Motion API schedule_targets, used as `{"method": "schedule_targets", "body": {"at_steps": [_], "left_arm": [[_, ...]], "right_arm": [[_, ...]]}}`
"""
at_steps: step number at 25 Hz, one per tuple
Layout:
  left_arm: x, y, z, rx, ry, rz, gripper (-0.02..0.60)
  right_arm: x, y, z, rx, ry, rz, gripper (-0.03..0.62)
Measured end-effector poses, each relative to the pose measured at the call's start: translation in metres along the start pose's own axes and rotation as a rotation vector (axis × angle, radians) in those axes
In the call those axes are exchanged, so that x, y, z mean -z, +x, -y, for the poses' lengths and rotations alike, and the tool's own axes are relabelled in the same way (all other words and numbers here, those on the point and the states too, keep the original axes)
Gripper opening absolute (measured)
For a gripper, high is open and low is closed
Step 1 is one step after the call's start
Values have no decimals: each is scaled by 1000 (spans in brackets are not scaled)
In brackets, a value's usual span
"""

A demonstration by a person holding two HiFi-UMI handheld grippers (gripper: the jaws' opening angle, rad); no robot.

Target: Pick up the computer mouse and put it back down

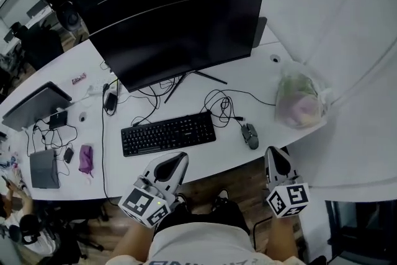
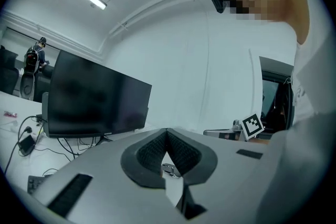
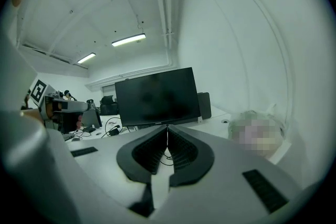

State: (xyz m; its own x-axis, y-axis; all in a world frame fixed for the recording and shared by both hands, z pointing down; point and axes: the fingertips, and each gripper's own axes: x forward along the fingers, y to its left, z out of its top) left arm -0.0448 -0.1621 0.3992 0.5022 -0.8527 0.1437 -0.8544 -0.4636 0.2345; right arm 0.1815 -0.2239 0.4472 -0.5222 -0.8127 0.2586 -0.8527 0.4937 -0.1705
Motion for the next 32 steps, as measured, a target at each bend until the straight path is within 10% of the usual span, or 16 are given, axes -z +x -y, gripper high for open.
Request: {"method": "schedule_targets", "body": {"at_steps": [32], "left_arm": [[70, 39, -17, -26, -111, -134, 5]], "right_arm": [[184, 94, 67, 85, -138, -571, 261]]}}
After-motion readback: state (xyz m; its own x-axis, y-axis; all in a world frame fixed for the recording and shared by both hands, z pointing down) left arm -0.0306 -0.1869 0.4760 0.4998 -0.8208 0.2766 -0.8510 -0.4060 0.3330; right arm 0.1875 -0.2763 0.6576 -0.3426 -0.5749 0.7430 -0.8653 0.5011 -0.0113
